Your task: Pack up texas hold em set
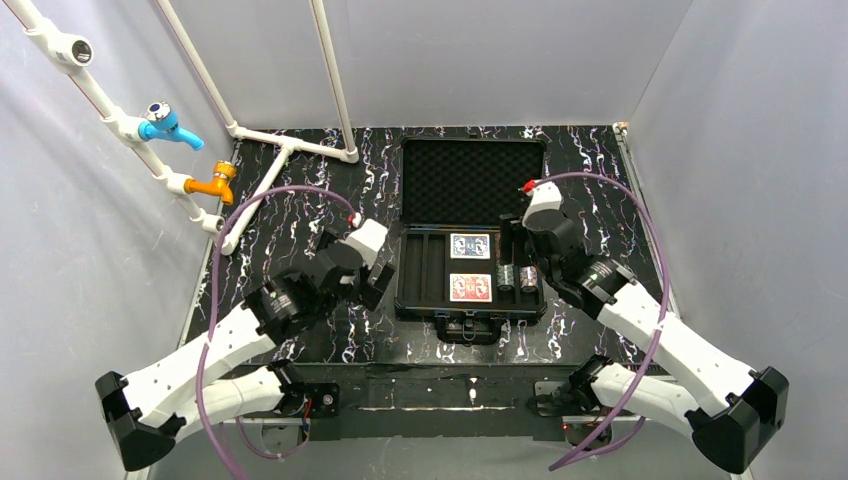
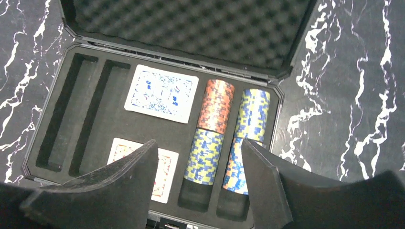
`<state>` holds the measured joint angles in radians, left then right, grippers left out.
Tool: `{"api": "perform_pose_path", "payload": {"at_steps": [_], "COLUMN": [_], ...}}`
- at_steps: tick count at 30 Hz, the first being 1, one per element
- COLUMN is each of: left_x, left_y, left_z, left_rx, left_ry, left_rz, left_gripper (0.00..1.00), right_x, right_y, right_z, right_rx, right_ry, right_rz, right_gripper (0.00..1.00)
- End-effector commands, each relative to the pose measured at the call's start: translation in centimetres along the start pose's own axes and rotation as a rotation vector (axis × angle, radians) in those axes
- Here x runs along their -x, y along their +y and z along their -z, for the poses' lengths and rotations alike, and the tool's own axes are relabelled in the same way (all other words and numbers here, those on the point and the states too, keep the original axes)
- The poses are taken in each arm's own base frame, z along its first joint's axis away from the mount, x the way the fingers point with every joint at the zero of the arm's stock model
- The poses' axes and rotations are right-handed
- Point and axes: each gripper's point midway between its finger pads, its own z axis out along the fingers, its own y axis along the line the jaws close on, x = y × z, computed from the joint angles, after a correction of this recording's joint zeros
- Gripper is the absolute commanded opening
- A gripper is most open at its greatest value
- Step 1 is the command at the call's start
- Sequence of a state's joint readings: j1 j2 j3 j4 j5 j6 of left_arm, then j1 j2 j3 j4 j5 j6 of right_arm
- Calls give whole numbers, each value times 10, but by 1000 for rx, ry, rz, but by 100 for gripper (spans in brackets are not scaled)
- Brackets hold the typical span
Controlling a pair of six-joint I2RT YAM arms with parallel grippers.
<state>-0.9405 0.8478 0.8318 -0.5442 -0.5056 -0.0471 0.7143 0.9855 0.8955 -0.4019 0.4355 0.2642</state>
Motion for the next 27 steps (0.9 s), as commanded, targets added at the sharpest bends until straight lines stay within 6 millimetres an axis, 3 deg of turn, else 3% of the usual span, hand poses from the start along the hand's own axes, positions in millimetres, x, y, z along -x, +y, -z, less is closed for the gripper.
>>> {"api": "perform_pose_path", "payload": {"at_steps": [1,6,8,9,10,12,15,19,27], "left_x": [52,112,146,156,180,221,235,227,205], "left_y": [-17,-20,-12,-10,3,36,78,118,137], "left_z": [-8,-44,-57,-75,-98,-138,-193,-262,-306], "left_rx": [-167,-265,-311,-334,-337,-346,-354,-306,-203], "left_ry": [-47,1,-10,28,35,3,-3,-56,-34], "left_rz": [186,244,279,295,326,420,567,677,777], "left_gripper": [95,85,74,63,55,57,60,60,59], "right_x": [-9,-27,-34,-39,-52,-73,-84,-114,-130], "right_y": [-7,-12,-11,-8,0,7,10,23,37], "right_z": [6,11,14,18,23,29,37,44,48], "right_rx": [-43,-76,-60,-38,19,71,110,194,281], "right_ry": [-29,21,41,53,87,137,166,247,301], "right_rz": [-175,-235,-256,-275,-301,-320,-315,-368,-364], "right_gripper": [73,73,73,72,72,72,70,59,37]}}
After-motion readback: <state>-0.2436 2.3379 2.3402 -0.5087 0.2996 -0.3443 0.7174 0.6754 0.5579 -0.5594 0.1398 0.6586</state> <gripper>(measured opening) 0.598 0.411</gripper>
